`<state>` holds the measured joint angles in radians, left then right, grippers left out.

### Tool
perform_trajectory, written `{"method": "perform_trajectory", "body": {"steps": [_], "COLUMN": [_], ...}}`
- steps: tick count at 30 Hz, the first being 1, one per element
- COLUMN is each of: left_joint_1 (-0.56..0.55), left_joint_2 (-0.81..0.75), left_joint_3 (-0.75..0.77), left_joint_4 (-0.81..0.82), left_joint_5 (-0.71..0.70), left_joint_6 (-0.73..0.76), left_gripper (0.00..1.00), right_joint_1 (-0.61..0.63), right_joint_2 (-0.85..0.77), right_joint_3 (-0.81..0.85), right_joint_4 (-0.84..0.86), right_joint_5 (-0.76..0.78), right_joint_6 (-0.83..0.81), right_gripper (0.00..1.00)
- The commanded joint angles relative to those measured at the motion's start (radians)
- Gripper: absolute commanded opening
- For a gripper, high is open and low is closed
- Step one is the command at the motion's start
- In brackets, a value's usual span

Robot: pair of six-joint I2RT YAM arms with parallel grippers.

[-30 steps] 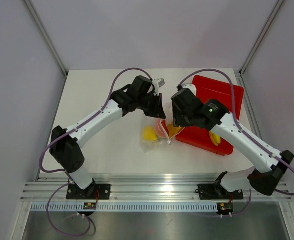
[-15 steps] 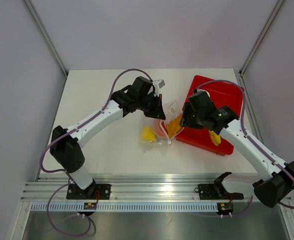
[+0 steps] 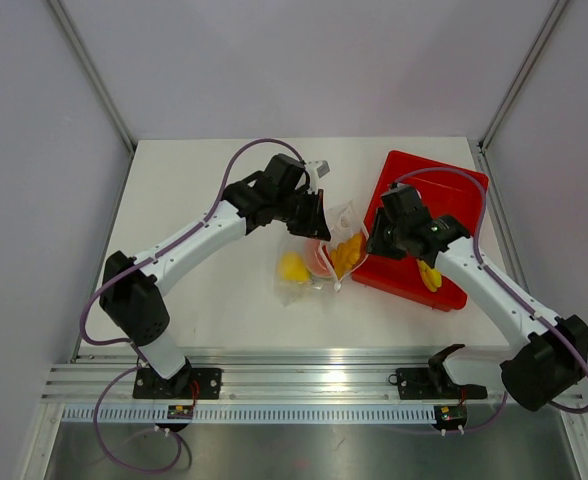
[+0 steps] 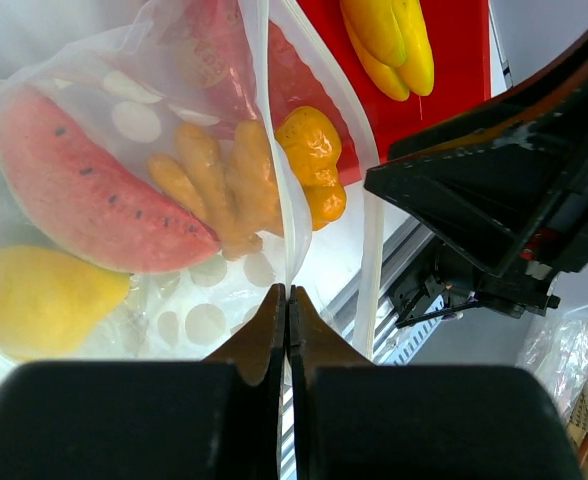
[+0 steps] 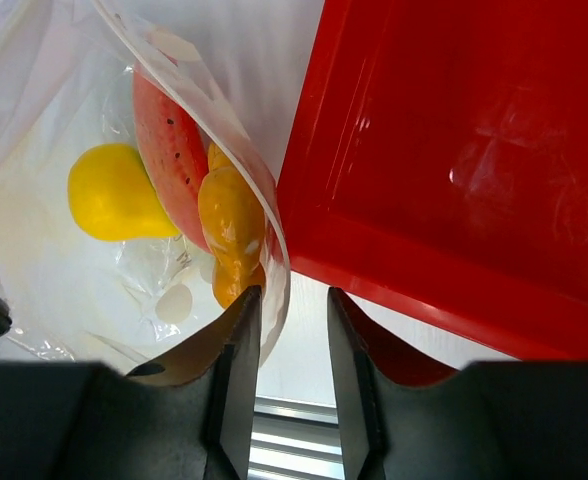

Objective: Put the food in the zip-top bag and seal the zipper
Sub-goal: Adjust the zipper food storage bag at the center of the board.

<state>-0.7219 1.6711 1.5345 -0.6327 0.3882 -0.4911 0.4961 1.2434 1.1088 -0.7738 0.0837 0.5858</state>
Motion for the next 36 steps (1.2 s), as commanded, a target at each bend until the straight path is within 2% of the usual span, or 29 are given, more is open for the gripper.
{"method": "perform_trajectory", "body": {"steps": [1, 4, 5, 7, 13, 18, 29, 36], "left_joint_1": [-0.002, -0.004, -0.002, -0.002, 0.009, 0.035, 0.042, 0.042], "left_joint_2": [-0.005, -0.008, -0.008, -0.008, -0.017, -0.027, -0.047, -0.063], "left_joint_3": [0.001, 0.010, 0.013, 0.022, 0.058, 0.093, 0.069, 0.075], "left_joint_4": [0.039, 0.027, 0.024, 0.008, -0.036, -0.059, -0.061, -0.068], "left_joint_5": [0.005, 0.000, -0.002, -0.011, -0.055, -0.069, -0.068, -0.075], "left_joint_6": [-0.003, 0.002, 0.005, 0.011, 0.037, 0.049, 0.054, 0.060], "left_gripper": [0.00, 0.00, 0.00, 0.00, 0.00, 0.00, 0.00, 0.00], "right_joint_1": [-0.007, -0.005, -0.005, -0.005, -0.002, 0.068, 0.073, 0.073], "right_joint_2": [0.037, 0.065, 0.068, 0.065, 0.047, 0.085, 0.195, 0.131], "right_joint_3": [-0.013, -0.015, -0.015, 0.006, 0.184, 0.331, 0.224, 0.339], "right_joint_4": [0.083, 0.125, 0.139, 0.146, 0.079, 0.030, -0.010, -0.080], "right_joint_5": [-0.042, -0.106, -0.148, -0.168, -0.206, -0.216, 0.013, 0.065], "right_joint_6": [0.006, 0.011, 0.006, 0.005, -0.038, -0.061, -0.060, -0.083], "right_gripper": [0.39, 0.22, 0.13, 0.01, 0.00, 0.00, 0.00, 0.00]}}
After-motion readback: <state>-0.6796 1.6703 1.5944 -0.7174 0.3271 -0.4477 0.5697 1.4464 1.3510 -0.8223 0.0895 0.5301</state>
